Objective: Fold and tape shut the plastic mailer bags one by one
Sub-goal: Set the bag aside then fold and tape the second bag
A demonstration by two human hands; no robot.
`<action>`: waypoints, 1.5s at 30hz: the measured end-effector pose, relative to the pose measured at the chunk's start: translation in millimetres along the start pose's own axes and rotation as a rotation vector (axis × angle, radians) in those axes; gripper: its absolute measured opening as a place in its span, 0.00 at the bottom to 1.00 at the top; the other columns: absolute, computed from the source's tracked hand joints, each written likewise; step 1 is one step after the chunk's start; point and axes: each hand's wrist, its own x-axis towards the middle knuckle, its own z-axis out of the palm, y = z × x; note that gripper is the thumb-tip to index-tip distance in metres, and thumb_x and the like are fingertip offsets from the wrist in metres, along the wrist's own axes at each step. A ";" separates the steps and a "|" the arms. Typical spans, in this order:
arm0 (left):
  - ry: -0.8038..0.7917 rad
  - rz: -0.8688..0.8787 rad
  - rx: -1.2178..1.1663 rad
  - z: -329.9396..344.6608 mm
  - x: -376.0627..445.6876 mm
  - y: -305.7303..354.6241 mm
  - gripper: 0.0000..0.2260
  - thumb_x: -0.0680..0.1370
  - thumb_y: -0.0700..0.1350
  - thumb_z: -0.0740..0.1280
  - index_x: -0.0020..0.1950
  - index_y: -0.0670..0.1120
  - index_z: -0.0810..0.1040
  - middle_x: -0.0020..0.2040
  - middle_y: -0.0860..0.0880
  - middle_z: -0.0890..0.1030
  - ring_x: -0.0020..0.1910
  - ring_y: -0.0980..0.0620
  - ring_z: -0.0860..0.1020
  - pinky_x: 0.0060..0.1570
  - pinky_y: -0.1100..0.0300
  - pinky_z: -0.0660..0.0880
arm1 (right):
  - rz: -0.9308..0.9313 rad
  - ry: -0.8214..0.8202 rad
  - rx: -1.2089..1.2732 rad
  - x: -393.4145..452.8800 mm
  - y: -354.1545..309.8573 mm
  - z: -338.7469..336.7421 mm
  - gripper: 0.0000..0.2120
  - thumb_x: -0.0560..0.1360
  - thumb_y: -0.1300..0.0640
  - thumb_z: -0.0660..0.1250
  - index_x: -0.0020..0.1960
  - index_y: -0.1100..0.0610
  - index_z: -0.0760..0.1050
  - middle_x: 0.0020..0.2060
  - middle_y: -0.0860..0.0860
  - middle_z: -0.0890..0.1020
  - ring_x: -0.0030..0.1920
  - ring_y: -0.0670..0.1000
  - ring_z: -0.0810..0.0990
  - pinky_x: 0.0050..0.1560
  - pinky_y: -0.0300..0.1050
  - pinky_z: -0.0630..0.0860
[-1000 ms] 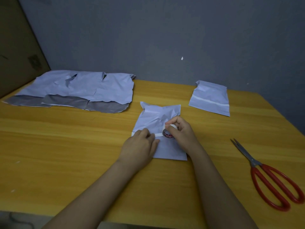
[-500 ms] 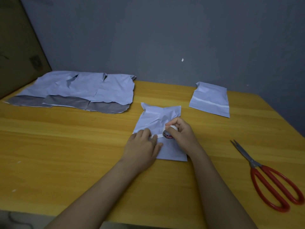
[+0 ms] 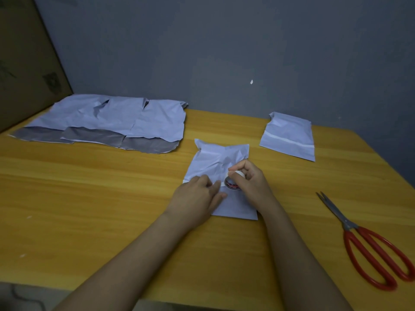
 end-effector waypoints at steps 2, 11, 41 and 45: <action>0.002 0.002 0.016 1.0 -0.1 0.5 0.39 0.71 0.63 0.34 0.64 0.48 0.74 0.54 0.47 0.76 0.54 0.47 0.75 0.43 0.56 0.72 | -0.004 0.003 0.000 -0.1 0.2 -0.3 0.09 0.76 0.65 0.66 0.42 0.53 0.74 0.38 0.48 0.77 0.37 0.40 0.77 0.39 0.35 0.74; -0.024 -0.009 0.086 7.6 0.1 4.8 0.28 0.76 0.60 0.44 0.51 0.46 0.79 0.47 0.47 0.76 0.47 0.47 0.76 0.35 0.57 0.70 | 0.000 -0.011 0.009 0.4 -1.4 0.4 0.08 0.76 0.66 0.66 0.42 0.54 0.74 0.37 0.48 0.78 0.37 0.40 0.77 0.38 0.33 0.74; -0.112 -0.070 -0.020 0.8 5.0 2.5 0.19 0.82 0.58 0.51 0.63 0.51 0.76 0.58 0.52 0.73 0.59 0.50 0.69 0.48 0.57 0.70 | 0.015 -0.056 -0.117 -2.8 -3.7 -9.7 0.05 0.79 0.58 0.64 0.45 0.53 0.77 0.38 0.48 0.79 0.40 0.43 0.78 0.42 0.33 0.72; -0.049 -0.094 0.008 2.3 12.1 3.4 0.19 0.79 0.61 0.56 0.54 0.50 0.79 0.50 0.50 0.75 0.53 0.49 0.72 0.44 0.57 0.67 | -0.060 -0.050 -0.124 -5.2 -3.3 -10.8 0.05 0.79 0.60 0.64 0.51 0.52 0.76 0.46 0.49 0.80 0.46 0.41 0.79 0.46 0.32 0.73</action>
